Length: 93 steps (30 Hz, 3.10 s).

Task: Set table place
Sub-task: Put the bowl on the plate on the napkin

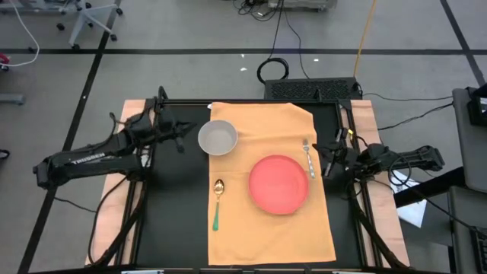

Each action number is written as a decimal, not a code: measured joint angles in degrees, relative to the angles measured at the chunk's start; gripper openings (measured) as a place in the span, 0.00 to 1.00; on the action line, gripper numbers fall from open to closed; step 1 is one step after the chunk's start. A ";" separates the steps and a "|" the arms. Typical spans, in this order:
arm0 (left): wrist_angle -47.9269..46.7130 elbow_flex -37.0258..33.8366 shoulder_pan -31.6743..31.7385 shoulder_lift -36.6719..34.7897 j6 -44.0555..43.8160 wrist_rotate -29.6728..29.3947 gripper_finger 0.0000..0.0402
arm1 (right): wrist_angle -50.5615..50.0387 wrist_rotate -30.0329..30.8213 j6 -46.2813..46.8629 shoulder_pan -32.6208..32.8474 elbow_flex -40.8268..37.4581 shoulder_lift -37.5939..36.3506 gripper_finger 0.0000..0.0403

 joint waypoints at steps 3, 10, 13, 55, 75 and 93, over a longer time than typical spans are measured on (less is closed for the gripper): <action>-1.82 3.10 1.11 4.62 -0.03 3.52 0.01 | -1.57 0.03 0.13 -0.33 0.00 0.00 0.00; -10.34 12.25 2.50 18.09 0.37 11.51 0.01 | -2.98 0.09 1.61 -0.63 0.00 0.00 0.00; -15.44 16.95 2.28 23.82 1.45 13.99 0.01 | -3.02 0.09 1.72 -0.63 0.00 0.01 0.00; -56.04 45.43 -5.76 58.68 11.15 7.94 0.73 | -6.21 0.11 7.89 -0.63 0.01 0.01 0.00; -52.81 45.08 -6.41 62.03 11.13 6.57 0.70 | -6.24 0.09 8.39 -0.63 0.02 0.01 0.00; -52.28 45.10 -6.41 68.43 14.83 4.83 0.70 | -6.23 0.07 8.79 -0.62 0.02 0.37 0.00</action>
